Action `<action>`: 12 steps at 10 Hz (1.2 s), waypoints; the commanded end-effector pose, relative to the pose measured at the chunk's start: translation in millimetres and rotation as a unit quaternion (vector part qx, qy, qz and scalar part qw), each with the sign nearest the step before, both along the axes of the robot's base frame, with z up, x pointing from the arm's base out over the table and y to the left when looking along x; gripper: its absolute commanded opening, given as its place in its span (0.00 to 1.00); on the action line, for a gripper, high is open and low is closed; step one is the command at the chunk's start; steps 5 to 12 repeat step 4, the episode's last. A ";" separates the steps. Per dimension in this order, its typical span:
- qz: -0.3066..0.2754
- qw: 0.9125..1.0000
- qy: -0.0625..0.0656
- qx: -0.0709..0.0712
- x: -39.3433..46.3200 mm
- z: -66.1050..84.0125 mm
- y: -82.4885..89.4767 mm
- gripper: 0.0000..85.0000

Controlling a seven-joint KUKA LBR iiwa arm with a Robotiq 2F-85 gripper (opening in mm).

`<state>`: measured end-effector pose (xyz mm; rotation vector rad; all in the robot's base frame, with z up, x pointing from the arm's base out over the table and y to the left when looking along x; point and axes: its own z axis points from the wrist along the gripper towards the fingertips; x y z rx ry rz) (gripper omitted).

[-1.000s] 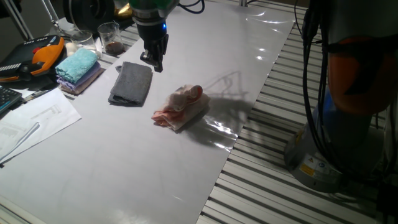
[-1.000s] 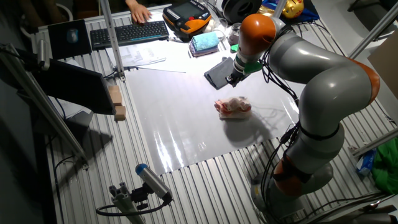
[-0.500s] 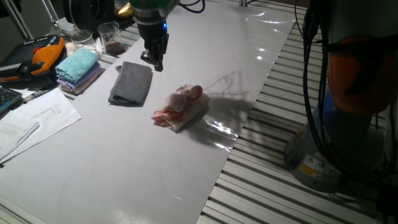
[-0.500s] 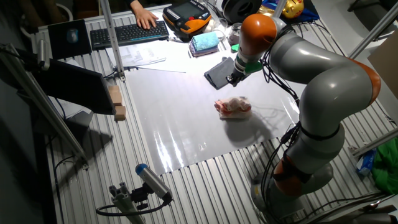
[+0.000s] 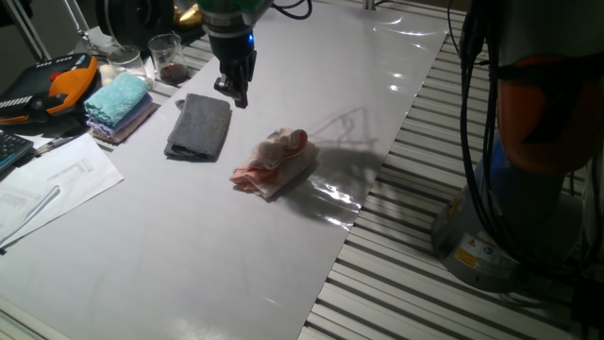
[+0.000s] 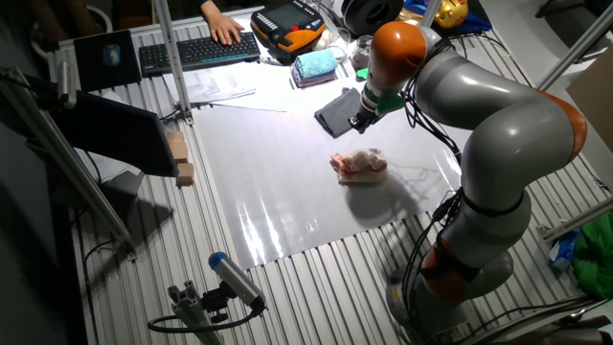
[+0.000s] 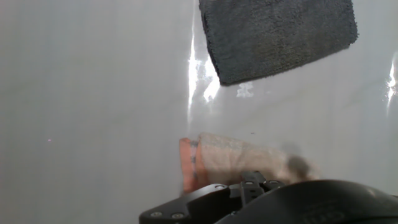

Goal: Clean the table with a cloth

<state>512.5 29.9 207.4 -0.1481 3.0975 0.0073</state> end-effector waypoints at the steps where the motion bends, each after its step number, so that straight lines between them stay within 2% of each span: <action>1: 0.001 1.000 0.000 -0.001 -0.2 0.4 -0.7 0.00; 12: 0.002 1.000 0.000 -0.003 -1.8 0.5 -2.4 0.00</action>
